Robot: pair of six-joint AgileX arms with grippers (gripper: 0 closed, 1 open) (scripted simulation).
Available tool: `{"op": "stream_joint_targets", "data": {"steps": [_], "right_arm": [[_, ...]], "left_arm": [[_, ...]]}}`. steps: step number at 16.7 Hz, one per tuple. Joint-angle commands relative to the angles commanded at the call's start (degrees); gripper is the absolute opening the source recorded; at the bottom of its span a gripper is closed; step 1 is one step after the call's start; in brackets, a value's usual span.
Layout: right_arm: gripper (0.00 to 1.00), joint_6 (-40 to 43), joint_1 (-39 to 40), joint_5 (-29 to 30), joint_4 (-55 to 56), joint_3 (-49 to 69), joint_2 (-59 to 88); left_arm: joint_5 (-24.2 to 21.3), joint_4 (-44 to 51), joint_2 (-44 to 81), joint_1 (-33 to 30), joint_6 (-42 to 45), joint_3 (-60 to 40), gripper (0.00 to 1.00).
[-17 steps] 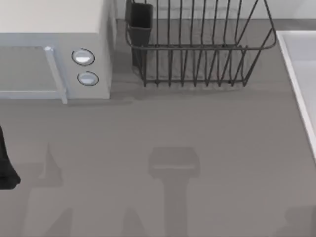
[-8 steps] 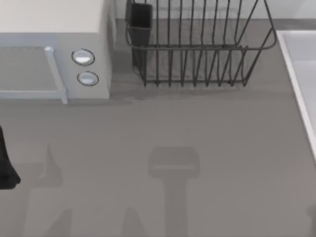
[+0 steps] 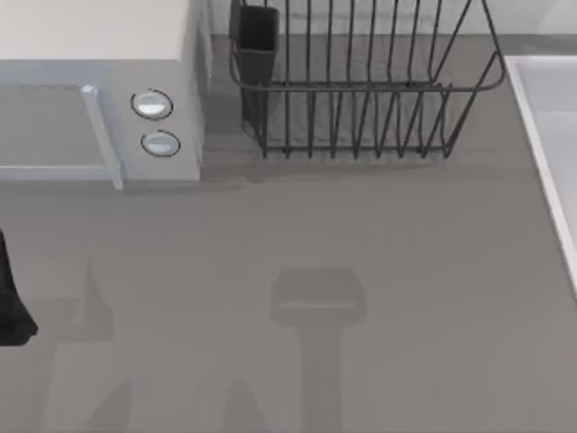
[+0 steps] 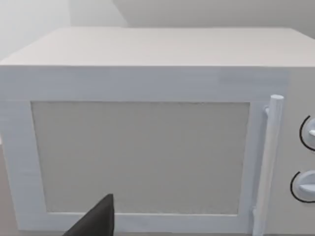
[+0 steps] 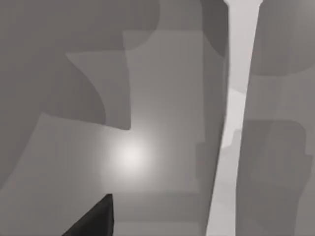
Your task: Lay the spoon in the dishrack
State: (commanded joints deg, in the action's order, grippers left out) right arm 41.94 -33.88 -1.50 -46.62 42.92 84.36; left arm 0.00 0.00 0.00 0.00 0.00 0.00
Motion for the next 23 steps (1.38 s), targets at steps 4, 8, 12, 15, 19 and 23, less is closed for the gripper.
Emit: {"op": "stream_joint_targets", "data": {"steps": [4,8,12,15,19,23], "right_arm": [[1.0,-0.4,0.32,0.01,11.55,-5.84,5.53],[1.0,-0.52,0.43,0.02,14.38,-7.51,7.1],[0.85,-0.52,0.43,0.02,14.38,-7.51,7.1],[0.62,-0.52,0.43,0.02,14.38,-7.51,7.1],[0.32,-0.52,0.43,0.02,14.38,-7.51,7.1],[0.02,-0.52,0.43,0.02,14.38,-7.51,7.1]], "left_arm": [[0.0,0.0,0.0,0.0,0.0,0.0,1.0],[0.0,0.0,0.0,0.0,0.0,0.0,1.0],[0.0,0.0,0.0,0.0,0.0,0.0,1.0],[0.0,0.0,0.0,0.0,0.0,0.0,1.0],[0.0,0.0,0.0,0.0,0.0,0.0,1.0],[0.0,0.0,0.0,0.0,0.0,0.0,1.0]]}}
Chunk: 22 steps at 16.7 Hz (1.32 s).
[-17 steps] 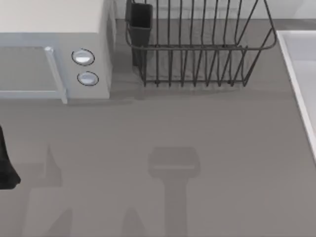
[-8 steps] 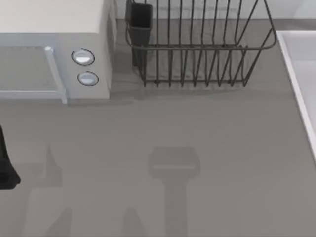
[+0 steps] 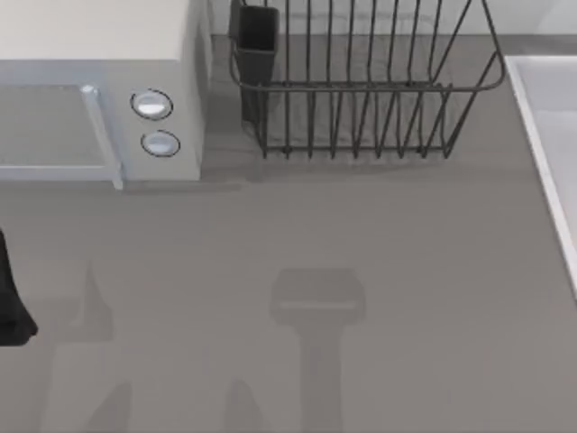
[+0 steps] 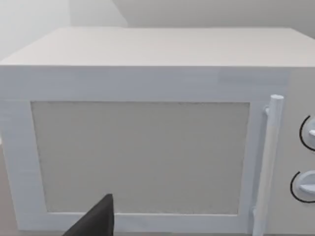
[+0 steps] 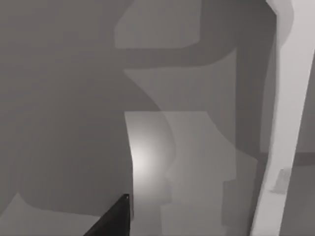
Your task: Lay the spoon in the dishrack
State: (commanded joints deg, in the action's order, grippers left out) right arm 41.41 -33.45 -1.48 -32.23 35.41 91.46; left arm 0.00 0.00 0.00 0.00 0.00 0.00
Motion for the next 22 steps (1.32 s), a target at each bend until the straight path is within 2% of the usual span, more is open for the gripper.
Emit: {"op": "stream_joint_targets", "data": {"steps": [8,9,13,16,22], "right_arm": [[0.0,0.0,0.0,0.0,0.0,0.0,0.0],[0.0,-0.36,-0.15,-0.88,-4.83,2.08,-3.75],[0.0,0.05,-0.43,-0.98,-8.92,6.0,-4.1],[0.0,0.6,-0.69,-1.05,-18.35,14.12,-5.34],[0.0,0.84,-0.98,-0.99,-45.0,33.11,-9.93]], "left_arm": [[0.0,0.0,0.0,0.0,0.0,0.0,1.0],[0.0,0.0,0.0,0.0,0.0,0.0,1.0],[0.0,0.0,0.0,0.0,0.0,0.0,1.0],[0.0,0.0,0.0,0.0,0.0,0.0,1.0],[0.0,0.0,0.0,0.0,0.0,0.0,1.0]]}}
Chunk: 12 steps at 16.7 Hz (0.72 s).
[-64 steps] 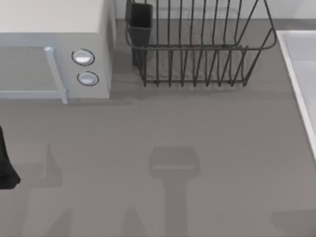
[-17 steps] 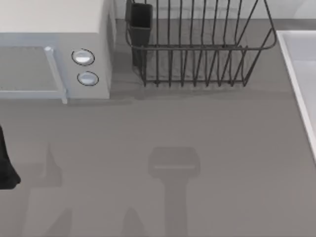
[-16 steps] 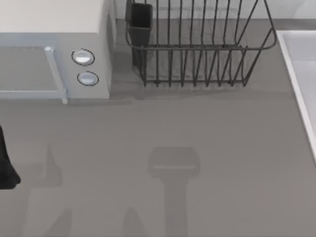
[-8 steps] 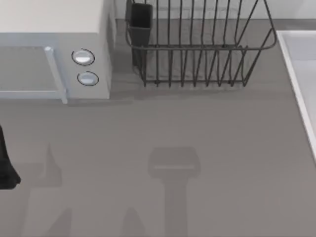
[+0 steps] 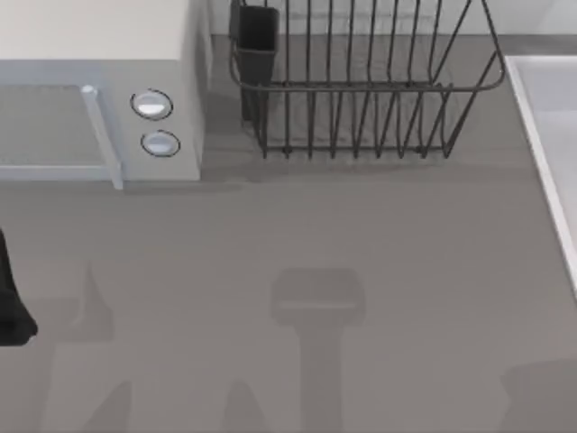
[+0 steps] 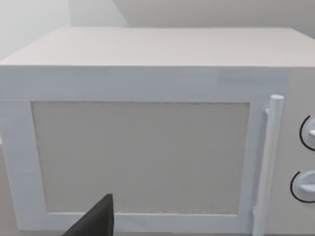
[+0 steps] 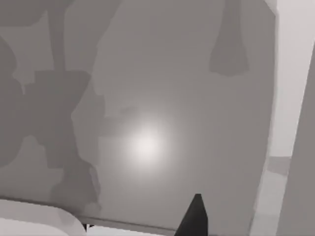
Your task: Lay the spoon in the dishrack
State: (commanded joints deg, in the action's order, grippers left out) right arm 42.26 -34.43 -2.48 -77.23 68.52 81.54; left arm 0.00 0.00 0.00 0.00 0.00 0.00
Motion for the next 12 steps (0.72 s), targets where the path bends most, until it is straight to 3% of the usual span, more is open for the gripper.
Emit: {"op": "stream_joint_targets", "data": {"steps": [4,12], "right_arm": [[0.0,-0.33,0.13,0.08,-8.27,7.82,-3.07],[0.0,-1.41,2.08,1.58,-6.9,8.79,-2.9]], "left_arm": [[0.0,0.0,0.0,0.0,0.0,0.0,1.0],[0.0,0.0,0.0,0.0,0.0,0.0,1.0]]}}
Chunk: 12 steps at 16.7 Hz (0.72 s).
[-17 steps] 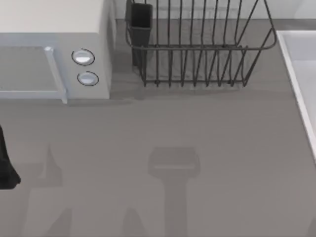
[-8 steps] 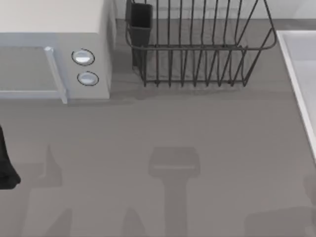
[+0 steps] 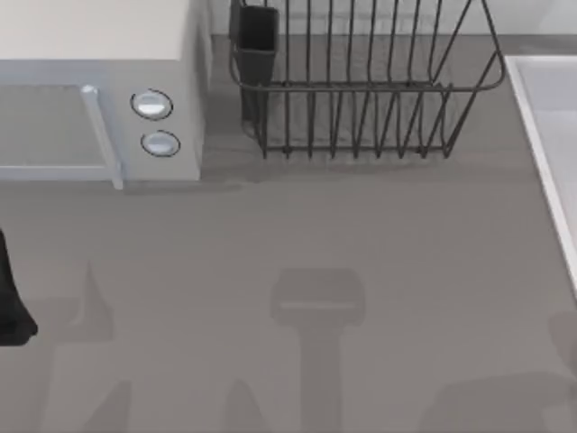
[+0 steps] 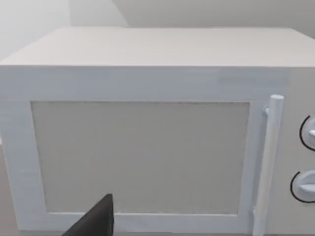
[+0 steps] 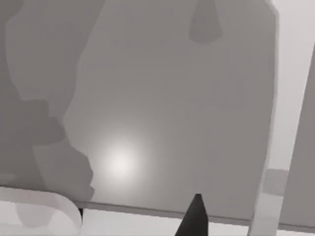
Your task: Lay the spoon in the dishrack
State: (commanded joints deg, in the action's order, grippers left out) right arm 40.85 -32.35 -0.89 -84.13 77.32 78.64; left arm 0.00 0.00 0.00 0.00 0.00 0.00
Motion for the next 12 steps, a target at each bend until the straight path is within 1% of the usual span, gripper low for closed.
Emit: {"op": "stream_joint_targets", "data": {"steps": [2,5,8,12], "right_arm": [[0.0,-1.98,4.15,3.25,4.03,1.02,0.58],[0.0,-6.53,14.41,10.66,12.77,2.83,1.92],[0.0,-12.61,28.6,19.92,24.23,4.26,3.62],[0.0,-22.41,50.9,33.5,43.18,5.14,5.39]], "left_arm": [[0.0,0.0,0.0,0.0,0.0,0.0,1.0],[0.0,0.0,0.0,0.0,0.0,0.0,1.0],[0.0,0.0,0.0,0.0,0.0,0.0,1.0],[0.0,0.0,0.0,0.0,0.0,0.0,1.0]]}}
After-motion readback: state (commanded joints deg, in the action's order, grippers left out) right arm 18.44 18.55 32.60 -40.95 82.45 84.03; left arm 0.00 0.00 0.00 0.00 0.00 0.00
